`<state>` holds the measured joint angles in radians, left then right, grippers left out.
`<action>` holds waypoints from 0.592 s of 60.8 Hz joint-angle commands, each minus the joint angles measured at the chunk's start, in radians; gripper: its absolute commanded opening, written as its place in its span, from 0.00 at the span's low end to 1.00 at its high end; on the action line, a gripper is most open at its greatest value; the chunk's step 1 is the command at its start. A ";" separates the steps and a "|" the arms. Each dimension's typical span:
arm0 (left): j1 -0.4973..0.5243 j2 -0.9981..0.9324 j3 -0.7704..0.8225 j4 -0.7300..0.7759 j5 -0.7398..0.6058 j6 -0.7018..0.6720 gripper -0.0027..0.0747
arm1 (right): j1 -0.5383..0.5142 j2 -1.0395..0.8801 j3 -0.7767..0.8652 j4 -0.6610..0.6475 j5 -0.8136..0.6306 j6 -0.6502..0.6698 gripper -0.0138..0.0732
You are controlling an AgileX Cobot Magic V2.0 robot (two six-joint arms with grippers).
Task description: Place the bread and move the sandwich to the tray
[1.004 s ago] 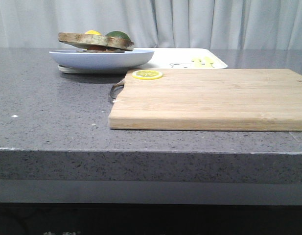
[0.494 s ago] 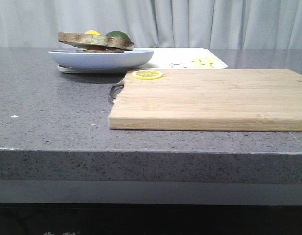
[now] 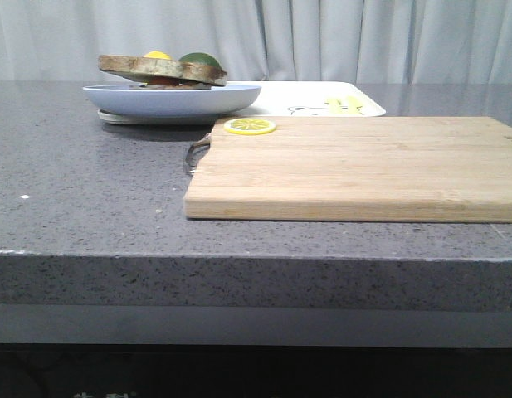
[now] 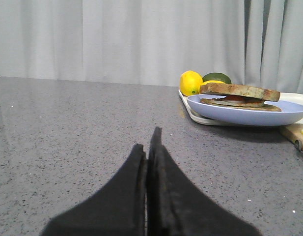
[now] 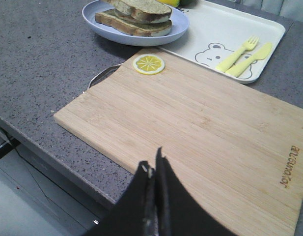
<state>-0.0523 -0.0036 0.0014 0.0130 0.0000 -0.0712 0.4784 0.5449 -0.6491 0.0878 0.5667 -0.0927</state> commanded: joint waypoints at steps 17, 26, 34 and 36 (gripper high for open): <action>-0.008 -0.023 0.004 -0.001 -0.082 -0.010 0.01 | -0.294 -0.264 0.309 -0.012 -0.395 -0.003 0.02; -0.008 -0.023 0.004 -0.001 -0.082 -0.010 0.01 | -0.403 -0.450 0.497 -0.012 -0.552 -0.003 0.02; -0.008 -0.023 0.004 -0.001 -0.082 -0.010 0.01 | -0.450 -0.565 0.605 -0.011 -0.567 -0.003 0.02; -0.008 -0.023 0.004 -0.001 -0.082 -0.010 0.01 | -0.455 -0.579 0.624 -0.011 -0.567 -0.003 0.02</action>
<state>-0.0523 -0.0036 0.0014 0.0130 0.0000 -0.0712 0.0418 0.0043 -0.0410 0.0873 0.0980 -0.0927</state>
